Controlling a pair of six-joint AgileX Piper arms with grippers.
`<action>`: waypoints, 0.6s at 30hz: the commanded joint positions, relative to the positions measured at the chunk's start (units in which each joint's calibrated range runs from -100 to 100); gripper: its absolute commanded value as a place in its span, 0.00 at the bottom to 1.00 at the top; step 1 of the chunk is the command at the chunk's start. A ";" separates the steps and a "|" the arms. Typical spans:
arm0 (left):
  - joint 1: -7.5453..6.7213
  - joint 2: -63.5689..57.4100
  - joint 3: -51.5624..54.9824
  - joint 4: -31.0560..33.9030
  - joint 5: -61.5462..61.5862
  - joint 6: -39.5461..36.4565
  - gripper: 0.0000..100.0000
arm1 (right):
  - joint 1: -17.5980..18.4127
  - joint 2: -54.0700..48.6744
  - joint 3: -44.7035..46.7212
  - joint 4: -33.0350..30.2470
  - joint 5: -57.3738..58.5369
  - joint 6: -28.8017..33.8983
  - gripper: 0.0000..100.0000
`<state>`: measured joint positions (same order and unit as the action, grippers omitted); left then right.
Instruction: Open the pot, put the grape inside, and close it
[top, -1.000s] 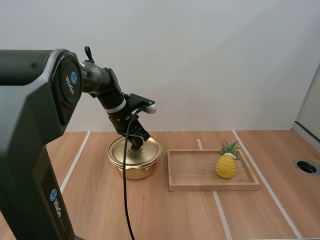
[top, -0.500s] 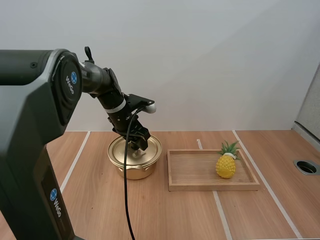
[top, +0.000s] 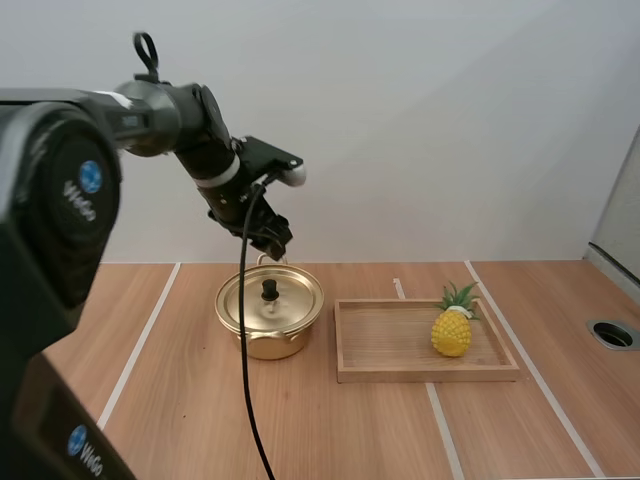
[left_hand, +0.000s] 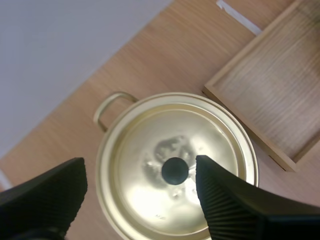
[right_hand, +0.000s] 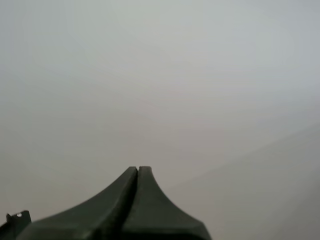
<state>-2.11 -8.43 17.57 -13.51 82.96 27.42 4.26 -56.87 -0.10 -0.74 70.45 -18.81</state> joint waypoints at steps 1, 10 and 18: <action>0.06 -6.27 -3.41 2.37 0.10 -2.10 1.00 | -0.17 -0.70 -0.62 -0.07 -1.89 0.37 0.00; 0.06 -21.77 -18.36 3.89 -5.53 -12.11 1.00 | -0.17 -2.08 -0.62 -0.07 -3.97 0.55 0.00; 0.06 -32.73 -27.18 3.89 -13.97 -16.47 1.00 | -0.17 -3.36 -0.62 -0.07 -5.77 0.55 0.00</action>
<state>-2.11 -37.94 -7.40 -9.66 72.91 12.52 4.26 -59.19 -0.12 -0.74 67.15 -18.72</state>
